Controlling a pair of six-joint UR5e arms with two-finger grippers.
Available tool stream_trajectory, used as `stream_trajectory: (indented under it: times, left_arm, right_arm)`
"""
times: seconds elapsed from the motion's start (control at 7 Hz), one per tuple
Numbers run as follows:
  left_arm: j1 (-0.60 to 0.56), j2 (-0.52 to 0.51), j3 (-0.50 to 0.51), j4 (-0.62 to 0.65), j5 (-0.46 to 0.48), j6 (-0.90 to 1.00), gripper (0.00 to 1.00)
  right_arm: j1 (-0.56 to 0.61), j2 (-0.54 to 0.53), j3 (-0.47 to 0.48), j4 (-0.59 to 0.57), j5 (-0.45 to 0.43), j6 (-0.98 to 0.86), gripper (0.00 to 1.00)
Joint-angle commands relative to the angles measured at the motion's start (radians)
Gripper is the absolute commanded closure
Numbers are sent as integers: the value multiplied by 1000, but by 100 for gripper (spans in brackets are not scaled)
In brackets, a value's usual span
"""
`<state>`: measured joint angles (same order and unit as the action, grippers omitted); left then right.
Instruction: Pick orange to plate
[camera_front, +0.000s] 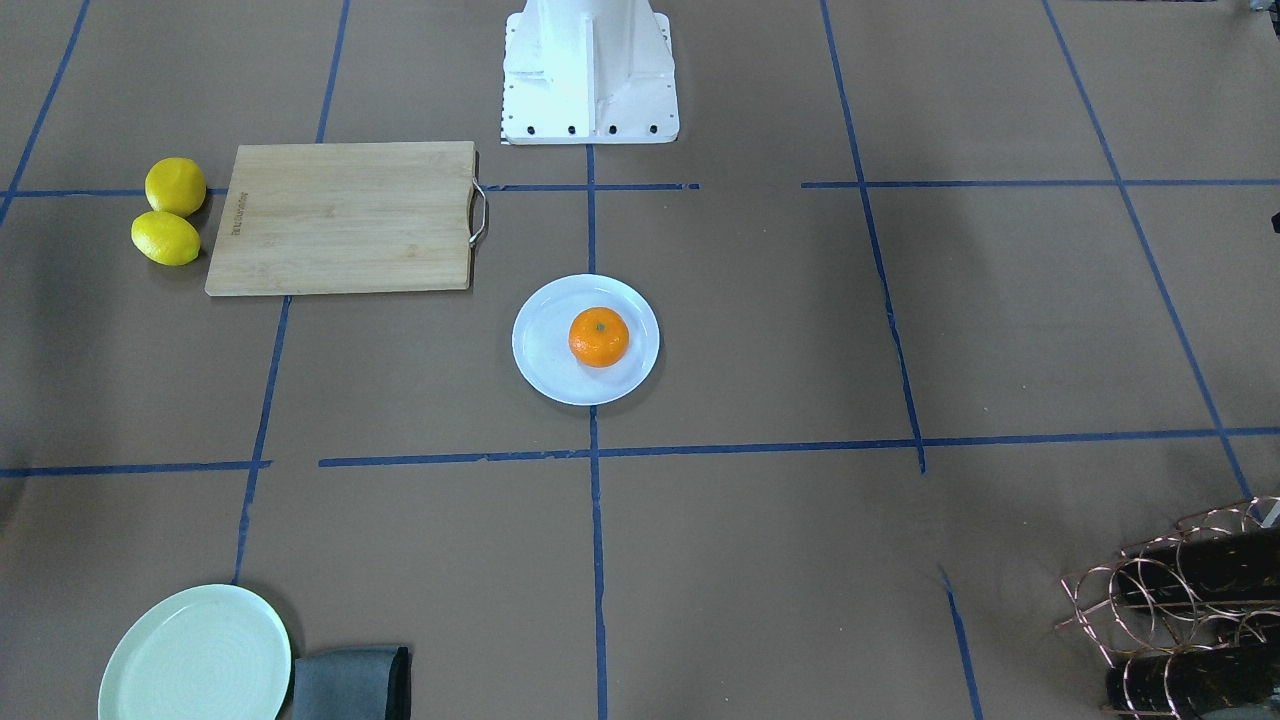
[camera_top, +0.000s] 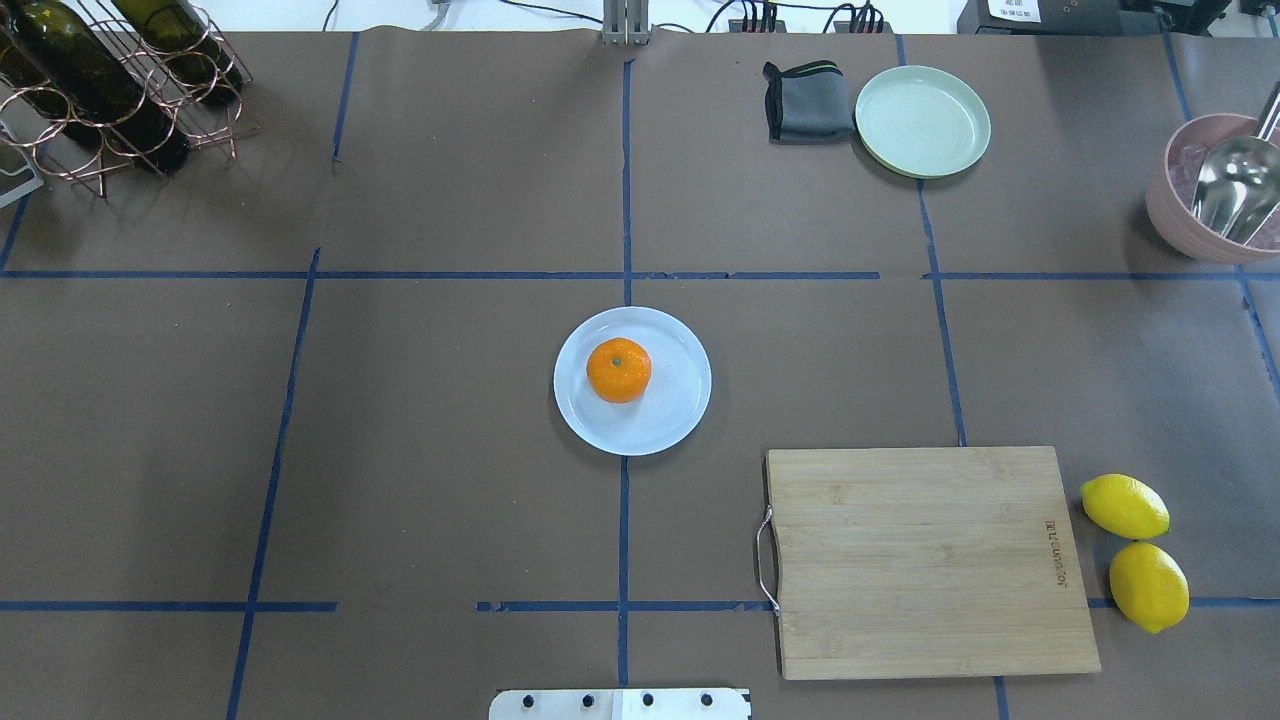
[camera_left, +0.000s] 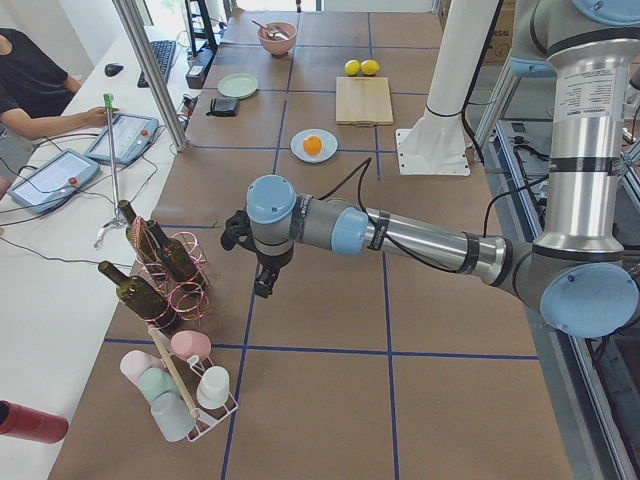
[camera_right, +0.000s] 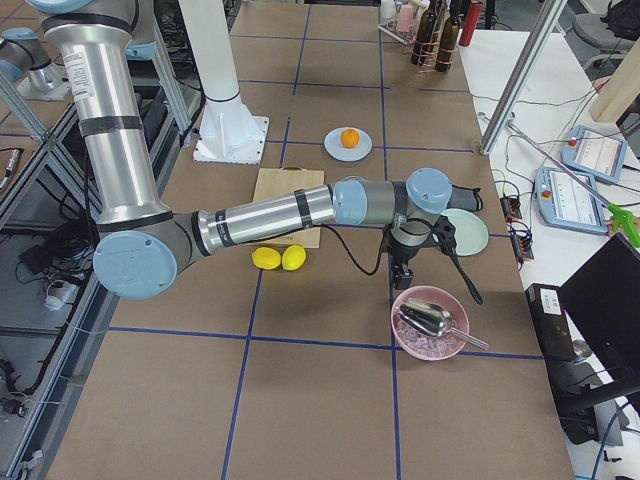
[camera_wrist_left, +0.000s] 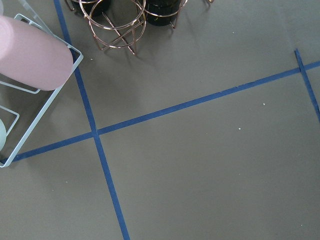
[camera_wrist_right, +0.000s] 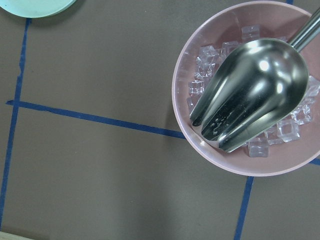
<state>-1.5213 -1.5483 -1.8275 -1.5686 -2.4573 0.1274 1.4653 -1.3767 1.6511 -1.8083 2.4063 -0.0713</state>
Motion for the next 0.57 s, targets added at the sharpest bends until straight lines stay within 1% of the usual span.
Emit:
stream_trajectory:
  times: [0.0, 0.14, 0.29, 0.43]
  left_arm:
    - [21, -7, 14, 4, 6, 0, 0]
    - [21, -6, 34, 4, 1, 0, 0]
    - [23, -4, 37, 4, 0, -2, 0]
    - [23, 0, 28, 8, 1, -2, 0]
  right_arm:
    - [0, 16, 7, 0, -1, -2, 0]
    - [-8, 34, -4, 0, -9, -4, 0]
    - [-32, 50, -4, -2, -9, -1, 0]
    - [-31, 50, 7, -2, -7, -2, 0]
